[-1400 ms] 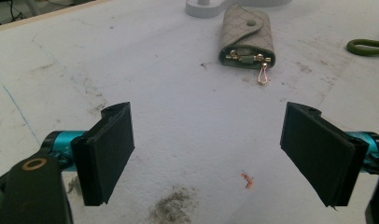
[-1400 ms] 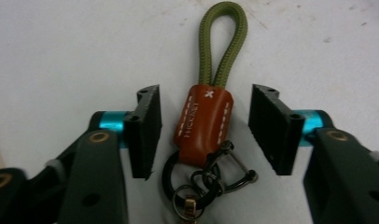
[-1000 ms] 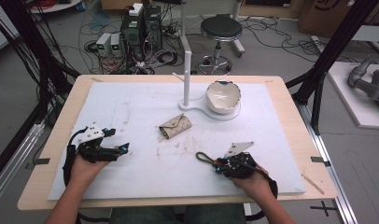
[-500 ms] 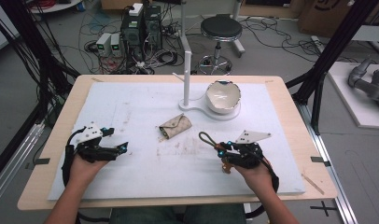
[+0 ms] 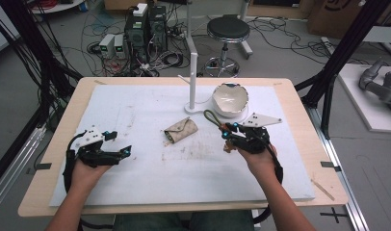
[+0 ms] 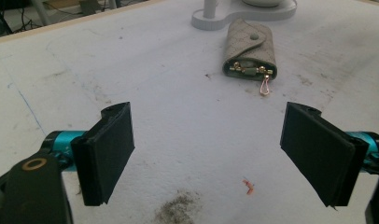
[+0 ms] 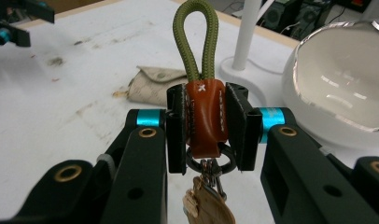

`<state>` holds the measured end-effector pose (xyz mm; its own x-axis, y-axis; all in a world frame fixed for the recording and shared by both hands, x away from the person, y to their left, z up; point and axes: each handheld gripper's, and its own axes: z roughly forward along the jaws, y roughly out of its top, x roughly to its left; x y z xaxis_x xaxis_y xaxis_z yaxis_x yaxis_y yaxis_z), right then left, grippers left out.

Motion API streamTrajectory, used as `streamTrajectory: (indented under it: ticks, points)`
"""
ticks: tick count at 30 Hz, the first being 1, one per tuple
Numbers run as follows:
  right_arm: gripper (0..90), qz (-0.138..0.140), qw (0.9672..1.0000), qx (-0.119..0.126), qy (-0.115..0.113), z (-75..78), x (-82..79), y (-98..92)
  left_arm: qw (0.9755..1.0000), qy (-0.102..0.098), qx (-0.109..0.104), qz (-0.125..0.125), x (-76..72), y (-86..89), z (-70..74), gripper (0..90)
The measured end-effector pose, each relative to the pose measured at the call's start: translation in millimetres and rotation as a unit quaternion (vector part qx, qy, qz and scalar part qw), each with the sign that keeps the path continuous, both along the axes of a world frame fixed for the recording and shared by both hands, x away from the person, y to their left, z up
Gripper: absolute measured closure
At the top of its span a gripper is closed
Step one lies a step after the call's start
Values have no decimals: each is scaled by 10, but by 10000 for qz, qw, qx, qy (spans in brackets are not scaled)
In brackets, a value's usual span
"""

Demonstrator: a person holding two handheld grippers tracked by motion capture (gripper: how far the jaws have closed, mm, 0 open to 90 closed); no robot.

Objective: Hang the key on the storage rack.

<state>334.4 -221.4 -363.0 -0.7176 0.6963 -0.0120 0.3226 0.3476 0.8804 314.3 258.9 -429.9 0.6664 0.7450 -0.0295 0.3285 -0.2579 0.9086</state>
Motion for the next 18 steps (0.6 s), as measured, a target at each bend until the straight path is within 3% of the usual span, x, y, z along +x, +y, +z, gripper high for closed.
streamTrajectory:
  ticks: [10, 18]
  points:
    - [718, -105, 9996, -111, -253, 280, 215, 87, 10000, 20, 5, 4, 9, -5, -6, 175]
    - [717, -66, 9985, -256, -472, 552, 442, 267, 10000, 64, 60, 44, 23, 8, -26, 175]
